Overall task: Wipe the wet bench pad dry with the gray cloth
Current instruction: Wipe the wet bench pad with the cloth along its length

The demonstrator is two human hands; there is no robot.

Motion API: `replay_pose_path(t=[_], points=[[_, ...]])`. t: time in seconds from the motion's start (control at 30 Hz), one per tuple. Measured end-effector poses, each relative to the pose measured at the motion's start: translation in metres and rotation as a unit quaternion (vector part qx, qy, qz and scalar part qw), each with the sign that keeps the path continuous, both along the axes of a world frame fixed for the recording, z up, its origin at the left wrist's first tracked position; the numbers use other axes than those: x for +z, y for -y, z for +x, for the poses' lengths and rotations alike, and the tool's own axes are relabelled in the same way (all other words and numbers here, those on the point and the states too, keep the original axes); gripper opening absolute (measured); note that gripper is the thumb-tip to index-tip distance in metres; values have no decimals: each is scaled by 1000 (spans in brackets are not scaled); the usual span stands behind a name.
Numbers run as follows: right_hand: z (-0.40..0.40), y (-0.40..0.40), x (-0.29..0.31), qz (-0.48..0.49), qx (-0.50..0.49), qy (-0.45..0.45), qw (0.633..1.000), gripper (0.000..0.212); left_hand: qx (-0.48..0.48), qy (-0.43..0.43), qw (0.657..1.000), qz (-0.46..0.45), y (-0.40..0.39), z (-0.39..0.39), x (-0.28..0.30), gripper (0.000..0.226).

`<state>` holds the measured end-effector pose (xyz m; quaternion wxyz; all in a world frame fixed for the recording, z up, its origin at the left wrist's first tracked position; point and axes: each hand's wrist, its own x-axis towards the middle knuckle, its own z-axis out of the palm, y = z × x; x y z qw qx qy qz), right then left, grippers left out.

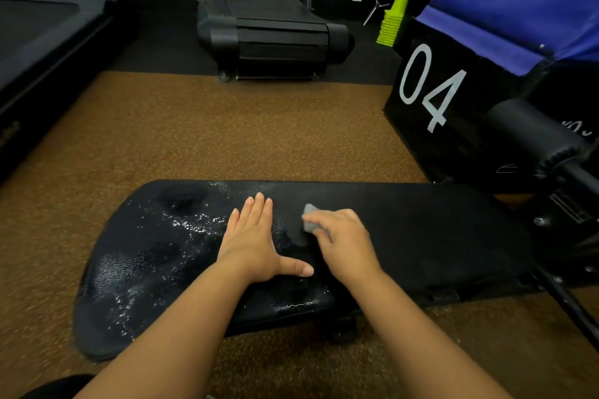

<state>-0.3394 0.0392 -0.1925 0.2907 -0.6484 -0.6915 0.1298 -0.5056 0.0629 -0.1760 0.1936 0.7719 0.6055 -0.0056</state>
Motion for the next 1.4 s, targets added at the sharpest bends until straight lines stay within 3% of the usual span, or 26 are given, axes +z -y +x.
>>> replay_pose_path(t=[0.17, 0.37, 0.57, 0.77, 0.97, 1.13, 1.33, 1.4], points=[[18, 27, 4, 14, 132, 13, 991, 31, -3, 3, 1000, -4, 0, -1, 0, 148], [10, 11, 2, 9, -24, 13, 1000, 31, -8, 11, 1000, 3, 17, -7, 2, 152], [22, 51, 4, 6, 132, 23, 991, 31, -35, -13, 999, 1, 36, -11, -2, 152], [14, 40, 5, 6, -20, 41, 999, 32, -39, -22, 999, -3, 37, -9, -2, 153], [11, 80, 6, 4, 130, 41, 991, 32, -37, -20, 999, -2, 36, -9, -1, 153], [19, 66, 11, -11, -36, 44, 998, 32, -35, -23, 999, 1, 37, -9, 0, 154], [2, 98, 9, 8, 79, 36, 996, 28, -31, -35, 999, -6, 36, -7, 2, 155], [19, 94, 13, 1, 49, 42, 998, 29, -27, -36, 999, -8, 36, -7, 2, 156]])
